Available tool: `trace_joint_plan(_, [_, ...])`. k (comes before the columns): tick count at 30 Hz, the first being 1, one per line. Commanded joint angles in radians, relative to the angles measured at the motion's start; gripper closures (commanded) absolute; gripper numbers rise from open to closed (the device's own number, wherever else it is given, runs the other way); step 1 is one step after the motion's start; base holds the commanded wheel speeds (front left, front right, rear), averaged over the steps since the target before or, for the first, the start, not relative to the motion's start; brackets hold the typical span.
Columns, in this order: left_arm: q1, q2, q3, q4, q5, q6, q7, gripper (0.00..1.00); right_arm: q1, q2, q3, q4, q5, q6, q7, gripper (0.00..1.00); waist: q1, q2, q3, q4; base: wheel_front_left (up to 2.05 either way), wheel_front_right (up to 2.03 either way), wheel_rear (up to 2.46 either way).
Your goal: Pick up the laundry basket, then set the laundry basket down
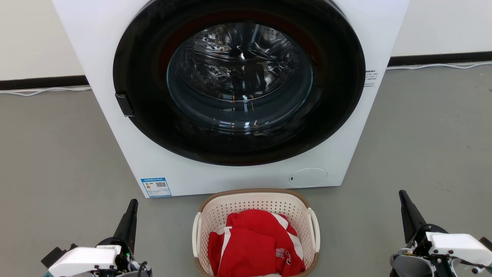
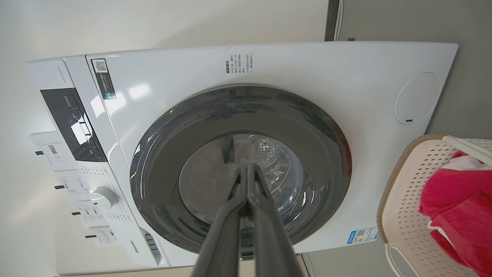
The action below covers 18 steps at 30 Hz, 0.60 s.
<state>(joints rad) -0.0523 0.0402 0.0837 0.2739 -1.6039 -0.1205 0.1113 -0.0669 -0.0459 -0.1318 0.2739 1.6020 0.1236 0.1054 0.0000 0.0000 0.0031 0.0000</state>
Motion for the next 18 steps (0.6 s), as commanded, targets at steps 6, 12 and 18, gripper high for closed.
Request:
trace_joint_plan(6, [-0.056,0.010,0.030,-0.029,-0.005,-0.010,0.002,1.00,-0.041,-0.004,0.019,-0.029,0.007,0.007,0.007,1.00,0.0000,0.0000,0.000,0.000,0.00,0.00,0.00])
trace_joint_plan(12, [-0.056,0.010,0.030,-0.029,-0.005,-0.010,0.002,1.00,-0.041,-0.004,0.019,-0.029,0.007,0.007,0.007,1.00,0.0000,0.0000,0.000,0.000,0.00,0.00,0.00])
trace_joint_plan(18, [-0.056,0.010,0.030,-0.029,-0.005,-0.010,0.002,1.00,-0.041,-0.004,0.019,-0.029,0.007,0.007,0.007,1.00,0.0000,0.0000,0.000,0.000,0.00,0.00,0.00])
